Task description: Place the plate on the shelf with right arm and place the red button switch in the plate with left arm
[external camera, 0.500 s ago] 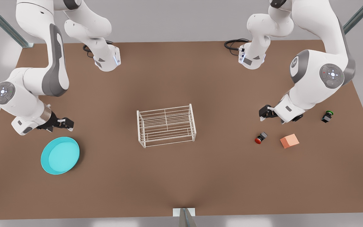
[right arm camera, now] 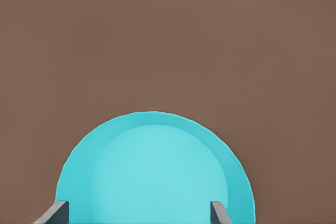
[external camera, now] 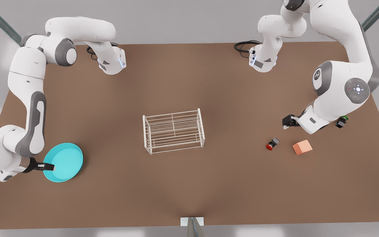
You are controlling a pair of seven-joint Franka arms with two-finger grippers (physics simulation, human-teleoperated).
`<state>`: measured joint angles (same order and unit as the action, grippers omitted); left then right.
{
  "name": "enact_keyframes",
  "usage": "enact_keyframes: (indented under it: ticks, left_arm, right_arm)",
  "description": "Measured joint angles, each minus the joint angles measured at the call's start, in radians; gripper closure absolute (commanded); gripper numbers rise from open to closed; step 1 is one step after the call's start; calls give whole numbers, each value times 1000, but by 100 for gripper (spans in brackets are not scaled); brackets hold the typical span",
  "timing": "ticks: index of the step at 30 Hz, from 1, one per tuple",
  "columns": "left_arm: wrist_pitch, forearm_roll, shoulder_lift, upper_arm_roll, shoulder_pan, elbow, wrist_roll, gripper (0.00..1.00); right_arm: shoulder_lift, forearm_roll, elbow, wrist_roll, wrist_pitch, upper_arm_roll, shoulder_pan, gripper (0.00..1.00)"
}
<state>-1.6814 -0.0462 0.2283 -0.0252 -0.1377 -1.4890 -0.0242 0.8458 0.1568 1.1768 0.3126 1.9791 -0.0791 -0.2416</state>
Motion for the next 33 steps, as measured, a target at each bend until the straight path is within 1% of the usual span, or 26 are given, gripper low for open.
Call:
enact_keyframes:
  ticks: [6, 15, 26, 27, 30, 32, 33]
  left_arm:
    - [14, 9, -6, -1, 0, -12, -39, 0]
    - [18, 13, -13, 1, 0, -24, -78, 0]
    - [21, 15, -13, -4, 1, -23, -105, 0]
    - [21, 15, -13, -4, 2, -23, -106, 0]
    - [20, 15, -12, -4, 1, -22, -111, 0]
    - [20, 15, -12, -4, 1, -22, -114, 0]
    - [20, 15, -12, -4, 4, -23, -115, 0]
  right_arm:
    - [38, 6, -14, 169, -2, -1, -70, 0]
    - [114, 11, -17, 354, -10, -4, -131, 1]
    - [159, 72, -40, 395, 42, 6, -145, 0]
    - [165, 77, -40, 395, 48, 7, -145, 1]
    - [171, 87, -39, 396, 59, 8, -145, 11]
    - [175, 91, -39, 396, 65, 8, -145, 15]
    - [175, 92, -39, 396, 66, 8, -145, 19]
